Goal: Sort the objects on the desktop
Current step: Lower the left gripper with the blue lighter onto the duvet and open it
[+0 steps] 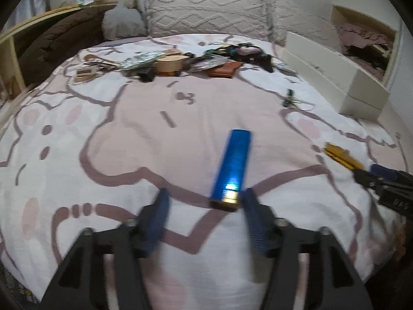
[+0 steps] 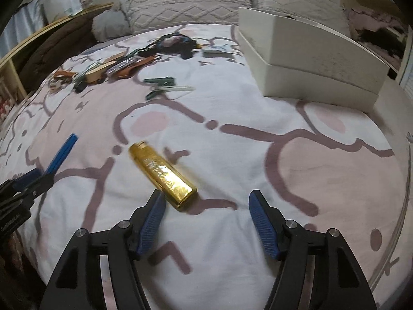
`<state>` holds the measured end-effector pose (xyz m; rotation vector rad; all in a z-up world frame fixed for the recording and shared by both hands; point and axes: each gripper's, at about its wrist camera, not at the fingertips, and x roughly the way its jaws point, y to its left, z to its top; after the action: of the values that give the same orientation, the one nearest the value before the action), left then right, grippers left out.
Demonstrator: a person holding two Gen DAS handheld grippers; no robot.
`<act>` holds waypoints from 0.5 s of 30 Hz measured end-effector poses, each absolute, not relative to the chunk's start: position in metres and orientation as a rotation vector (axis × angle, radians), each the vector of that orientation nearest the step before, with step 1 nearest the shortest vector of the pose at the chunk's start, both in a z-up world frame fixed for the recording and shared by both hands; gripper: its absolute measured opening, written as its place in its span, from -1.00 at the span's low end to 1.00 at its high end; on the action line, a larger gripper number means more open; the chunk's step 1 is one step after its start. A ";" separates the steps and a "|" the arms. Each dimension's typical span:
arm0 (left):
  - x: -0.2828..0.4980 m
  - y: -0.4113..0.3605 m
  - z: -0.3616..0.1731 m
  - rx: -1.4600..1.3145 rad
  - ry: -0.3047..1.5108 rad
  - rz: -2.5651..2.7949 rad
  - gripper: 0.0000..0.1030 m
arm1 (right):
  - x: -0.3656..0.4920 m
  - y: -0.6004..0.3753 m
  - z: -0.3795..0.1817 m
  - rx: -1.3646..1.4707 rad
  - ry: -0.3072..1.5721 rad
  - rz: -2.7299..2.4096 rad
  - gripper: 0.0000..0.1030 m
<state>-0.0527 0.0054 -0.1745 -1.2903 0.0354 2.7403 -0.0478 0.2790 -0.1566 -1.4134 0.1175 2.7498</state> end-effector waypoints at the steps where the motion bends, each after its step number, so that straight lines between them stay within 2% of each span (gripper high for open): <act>1: -0.054 0.001 -0.175 -1.300 0.027 2.752 0.51 | -0.049 0.281 -0.157 -1.412 0.119 2.745 0.31; 4: -0.057 -0.010 -0.177 -1.318 -0.033 2.748 0.51 | -0.054 0.286 -0.157 -1.406 0.120 2.735 0.34; 15: -0.073 -0.028 -0.174 -1.355 -0.030 2.795 0.51 | -0.070 0.299 -0.161 -1.406 0.125 2.724 0.75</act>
<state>-0.0730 -0.0284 -0.1745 -1.3549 -0.0295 2.7955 -0.0699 0.2994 -0.1611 -1.4065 0.1254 2.7239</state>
